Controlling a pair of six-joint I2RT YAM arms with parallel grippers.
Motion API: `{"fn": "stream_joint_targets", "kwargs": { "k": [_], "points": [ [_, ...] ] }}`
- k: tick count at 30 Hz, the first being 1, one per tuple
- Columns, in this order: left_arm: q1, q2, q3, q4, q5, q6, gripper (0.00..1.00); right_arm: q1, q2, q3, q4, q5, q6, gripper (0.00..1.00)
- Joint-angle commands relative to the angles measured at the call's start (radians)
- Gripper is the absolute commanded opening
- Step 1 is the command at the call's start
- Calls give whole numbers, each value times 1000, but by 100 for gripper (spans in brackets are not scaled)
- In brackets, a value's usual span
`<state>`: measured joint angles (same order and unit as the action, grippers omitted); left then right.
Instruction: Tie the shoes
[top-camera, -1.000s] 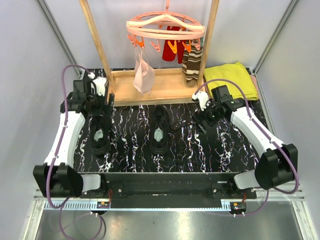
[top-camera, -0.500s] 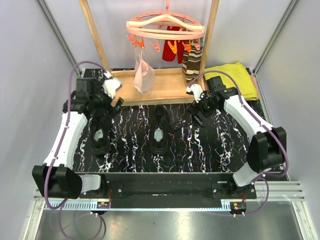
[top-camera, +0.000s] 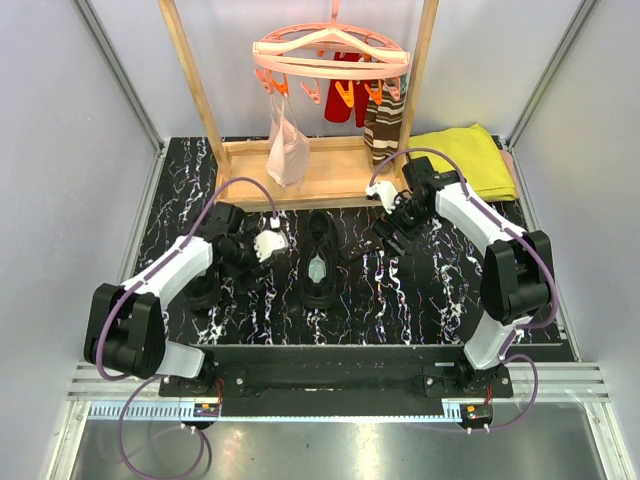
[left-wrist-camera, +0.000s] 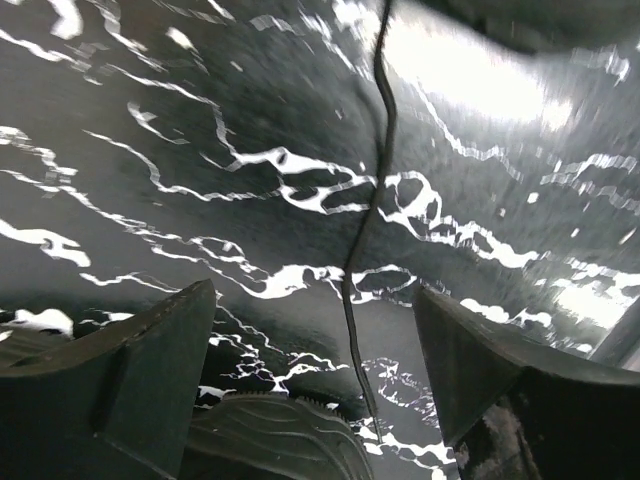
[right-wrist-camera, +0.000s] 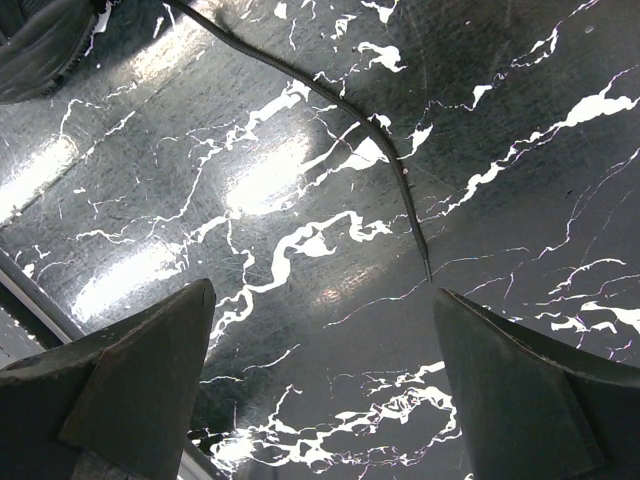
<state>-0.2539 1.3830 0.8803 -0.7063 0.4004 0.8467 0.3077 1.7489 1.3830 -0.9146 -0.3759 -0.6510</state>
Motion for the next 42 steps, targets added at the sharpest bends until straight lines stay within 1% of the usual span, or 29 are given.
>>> {"fn": "stream_joint_targets", "kwargs": {
  "k": [1,6,12,14,17,18,20,21,23,24,25,26,27,28,30,31,32,34,36,39,40,42],
  "points": [
    [-7,-7,-61,41,-75,127,82,-7,6,1,-10,14,-30,100],
    [-7,-9,-110,34,-110,161,80,-15,27,-2,6,28,-42,100],
    [-5,25,-153,53,-181,153,78,-21,63,19,16,35,-58,100],
    [-5,34,-167,57,-216,166,76,-21,75,30,14,32,-59,100],
    [-4,40,-185,62,-241,184,68,-22,86,39,14,29,-65,100],
    [-2,44,-193,62,-245,186,61,-22,89,40,14,25,-65,100],
    [-2,60,-187,61,-244,186,51,-22,98,45,19,20,-65,100],
    [-4,67,-169,56,-227,180,38,-24,101,47,22,14,-65,100],
    [-2,70,-133,33,-195,157,23,-24,106,44,43,11,-59,100],
    [-2,65,-89,25,-151,147,17,-24,110,42,51,12,-59,100],
    [-2,57,-66,19,-125,123,2,-25,115,39,57,14,-61,100],
    [-4,38,-41,15,-101,108,0,-25,119,40,68,15,-61,100],
    [-4,25,-11,14,-56,63,0,-28,126,42,69,17,-62,100],
    [-4,16,50,14,-37,39,0,-28,132,44,74,15,-67,100],
    [-2,-13,115,18,24,-42,0,-36,136,47,80,17,-75,100],
    [-4,-24,165,22,44,-66,0,-38,141,45,88,15,-87,100],
    [-4,-41,184,33,61,-89,0,-39,143,45,91,14,-97,100],
    [-4,-55,207,34,116,-110,0,-39,158,47,95,8,-131,99],
    [-2,-65,221,36,141,-120,0,-39,187,54,105,8,-153,96],
    [-2,-75,217,36,144,-117,0,-39,228,83,120,23,-190,92],
    [-2,-76,215,36,143,-113,0,-38,241,106,123,26,-196,88],
    [-2,-78,210,36,143,-113,0,-39,271,129,123,26,-194,82]
  ]
}}
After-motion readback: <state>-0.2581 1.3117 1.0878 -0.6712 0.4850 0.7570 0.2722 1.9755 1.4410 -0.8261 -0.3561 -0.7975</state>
